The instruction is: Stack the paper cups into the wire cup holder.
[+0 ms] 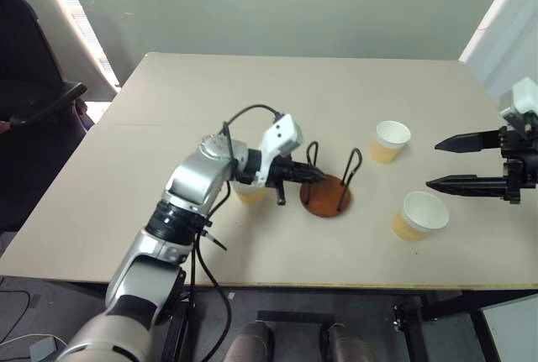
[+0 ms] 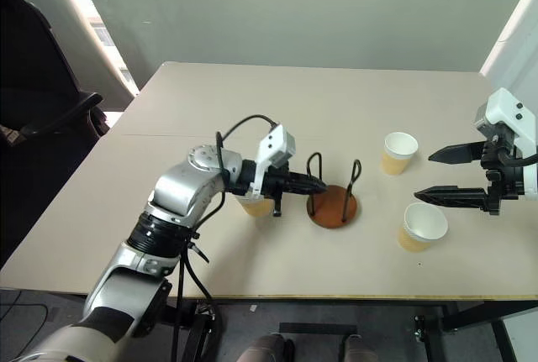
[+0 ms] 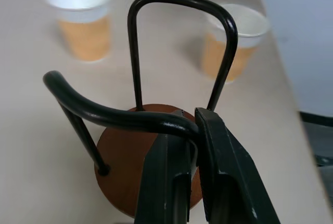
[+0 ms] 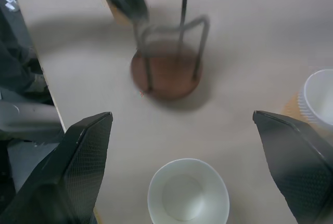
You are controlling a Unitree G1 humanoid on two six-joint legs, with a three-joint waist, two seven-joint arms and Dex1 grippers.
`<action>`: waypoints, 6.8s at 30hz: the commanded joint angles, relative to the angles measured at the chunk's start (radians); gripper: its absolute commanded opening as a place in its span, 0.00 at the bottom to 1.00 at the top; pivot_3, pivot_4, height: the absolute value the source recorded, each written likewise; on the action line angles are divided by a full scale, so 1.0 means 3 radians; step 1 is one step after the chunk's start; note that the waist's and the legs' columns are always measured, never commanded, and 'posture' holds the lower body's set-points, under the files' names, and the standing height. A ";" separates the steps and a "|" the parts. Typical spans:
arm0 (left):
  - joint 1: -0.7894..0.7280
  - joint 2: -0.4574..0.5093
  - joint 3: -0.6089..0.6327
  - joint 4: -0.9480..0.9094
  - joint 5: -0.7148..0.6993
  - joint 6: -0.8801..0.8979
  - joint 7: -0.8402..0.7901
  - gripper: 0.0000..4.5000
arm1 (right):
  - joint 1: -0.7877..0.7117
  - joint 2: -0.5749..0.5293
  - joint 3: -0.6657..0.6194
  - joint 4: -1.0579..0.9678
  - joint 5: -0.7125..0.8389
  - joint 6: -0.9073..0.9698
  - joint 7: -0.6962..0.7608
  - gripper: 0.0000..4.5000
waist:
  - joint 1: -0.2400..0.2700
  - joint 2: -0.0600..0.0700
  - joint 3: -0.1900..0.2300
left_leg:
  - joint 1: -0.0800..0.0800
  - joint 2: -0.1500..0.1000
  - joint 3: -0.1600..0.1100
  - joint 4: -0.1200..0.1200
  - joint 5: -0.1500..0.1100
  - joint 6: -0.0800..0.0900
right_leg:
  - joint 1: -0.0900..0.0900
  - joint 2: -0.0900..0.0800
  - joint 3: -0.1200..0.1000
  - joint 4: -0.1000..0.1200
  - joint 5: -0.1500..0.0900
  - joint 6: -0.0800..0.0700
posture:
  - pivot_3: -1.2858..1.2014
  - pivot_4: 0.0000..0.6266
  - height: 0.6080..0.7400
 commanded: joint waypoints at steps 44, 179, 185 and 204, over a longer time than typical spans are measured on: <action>-0.0041 0.0687 0.0493 -0.0675 -0.0441 0.0222 0.0111 0.82 | -0.2021 0.1174 0.1676 0.1966 -0.1651 -0.1399 0.0413 1.00 | -0.0026 0.0001 -0.0001 | 0.0029 -0.0002 -0.0001 -0.0010 -0.0009 0.0011 | 0.0018 -0.0003 0.0000 -0.0004 -0.0003 -0.0014 | 0.52 0.24 1.00; 0.0038 0.1408 -0.0388 0.0122 0.1407 -0.1741 -0.0528 0.28 | -0.2000 0.1216 0.1064 -0.0043 -0.0180 0.0492 -0.0011 0.76 | -0.0069 0.0005 0.0003 | -0.0003 0.0003 -0.0014 -0.0015 0.0003 -0.0005 | -0.0021 0.0003 -0.0009 0.0009 -0.0014 -0.0075 | 0.52 0.24 1.00; -0.0067 0.1350 -0.0321 0.0179 0.1259 -0.1874 -0.0698 0.01 | -0.1782 0.1126 0.1046 0.0120 -0.0299 0.0155 -0.0004 0.76 | -0.0064 0.0005 0.0003 | -0.0004 0.0001 -0.0014 -0.0012 0.0001 -0.0003 | -0.0020 0.0002 -0.0008 0.0006 -0.0009 -0.0066 | 0.52 0.24 1.00; -0.1023 0.1408 -0.0183 -0.0083 0.0344 -0.1199 -0.1567 0.01 | -0.0875 0.0772 0.0278 0.0083 -0.0074 -0.0383 0.0156 0.76 | -0.0045 0.0004 0.0003 | -0.0010 0.0002 -0.0012 -0.0010 -0.0002 0.0003 | -0.0018 0.0000 -0.0009 0.0002 0.0007 -0.0039 | 0.52 0.24 1.00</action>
